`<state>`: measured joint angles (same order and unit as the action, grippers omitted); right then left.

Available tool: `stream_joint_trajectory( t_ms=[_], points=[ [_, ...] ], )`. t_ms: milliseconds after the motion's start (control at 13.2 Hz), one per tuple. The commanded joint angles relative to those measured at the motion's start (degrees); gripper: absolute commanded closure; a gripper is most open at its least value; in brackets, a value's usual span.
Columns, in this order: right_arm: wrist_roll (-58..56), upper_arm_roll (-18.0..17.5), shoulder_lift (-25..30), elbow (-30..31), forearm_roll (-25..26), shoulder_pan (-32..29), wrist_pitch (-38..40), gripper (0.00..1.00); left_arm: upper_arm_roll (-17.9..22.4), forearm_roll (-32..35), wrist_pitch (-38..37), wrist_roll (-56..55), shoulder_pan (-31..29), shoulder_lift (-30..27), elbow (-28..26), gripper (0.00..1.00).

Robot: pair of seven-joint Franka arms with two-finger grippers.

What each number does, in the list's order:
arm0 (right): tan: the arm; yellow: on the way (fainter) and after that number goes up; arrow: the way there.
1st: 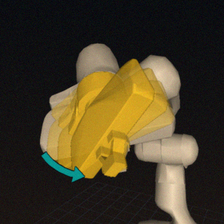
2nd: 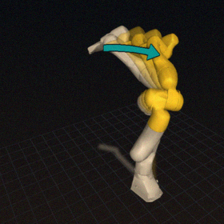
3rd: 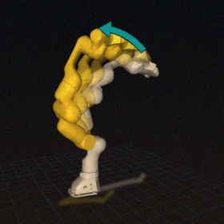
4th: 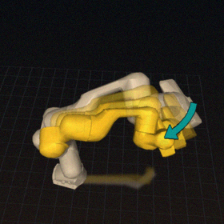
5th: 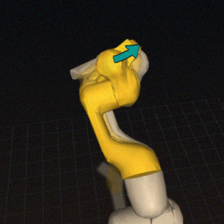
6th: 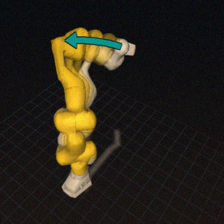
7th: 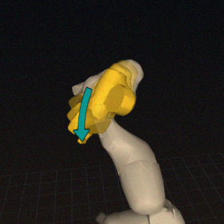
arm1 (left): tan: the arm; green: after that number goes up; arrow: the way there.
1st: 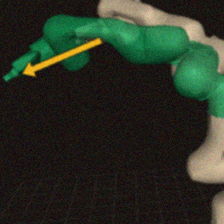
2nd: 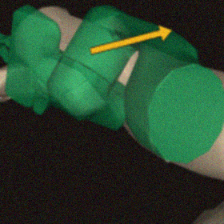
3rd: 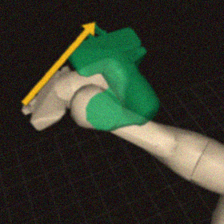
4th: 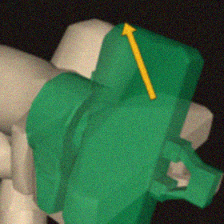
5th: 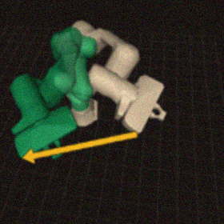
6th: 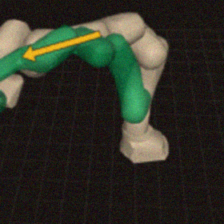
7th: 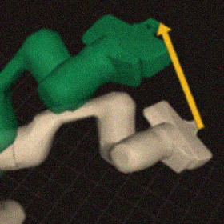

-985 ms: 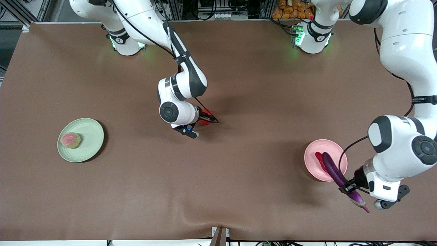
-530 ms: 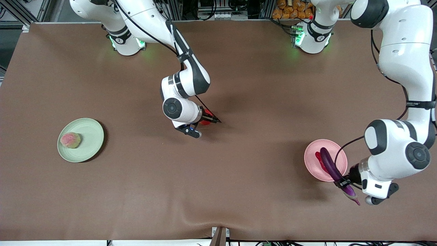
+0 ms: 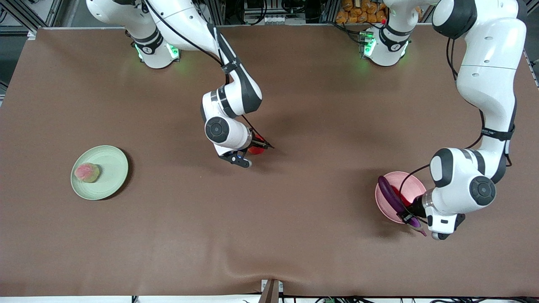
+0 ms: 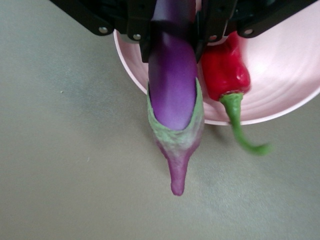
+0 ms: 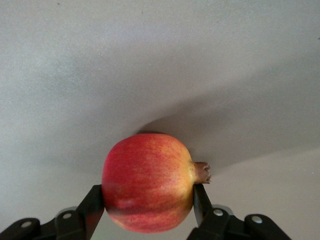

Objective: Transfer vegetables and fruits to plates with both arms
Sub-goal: 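Release the eggplant on the pink plate while the right gripper carries the apple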

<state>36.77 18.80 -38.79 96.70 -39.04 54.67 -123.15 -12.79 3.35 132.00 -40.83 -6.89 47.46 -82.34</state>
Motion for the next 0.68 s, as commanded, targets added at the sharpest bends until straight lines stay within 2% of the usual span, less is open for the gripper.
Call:
stream_joint_trajectory(
  t_ms=[0, 76, 152, 227, 606],
  points=[
    [0.41, 3.42, 2.65, 2.97, 1.15, 1.49, 0.8, 0.67, -0.04, -1.15, 0.98, -1.44, -0.14, -1.84, -3.09, 1.0],
    [0.15, 5.7, 4.58, 2.88, 1.24, 1.23, 3.85, 0.67, -0.04, -0.55, 0.98, -1.19, 0.03, -2.1, -3.01, 0.69],
    [-0.2, 8.94, 5.82, 2.44, 1.33, 1.05, 7.45, 0.67, -0.04, -0.37, 0.98, -1.1, 0.03, -2.28, -2.83, 0.15],
    [-0.81, 12.8, 6.96, 1.92, 1.42, 1.14, 10.44, 0.67, -0.04, -0.36, 0.98, -1.01, -0.05, -2.63, -2.57, 0.0],
    [-14.31, 25.91, 8.47, 1.12, 8.79, 1.05, 16.43, 0.67, 0.05, -0.28, -3.22, -0.57, -0.32, -10.44, -2.57, 0.0]
  ],
)
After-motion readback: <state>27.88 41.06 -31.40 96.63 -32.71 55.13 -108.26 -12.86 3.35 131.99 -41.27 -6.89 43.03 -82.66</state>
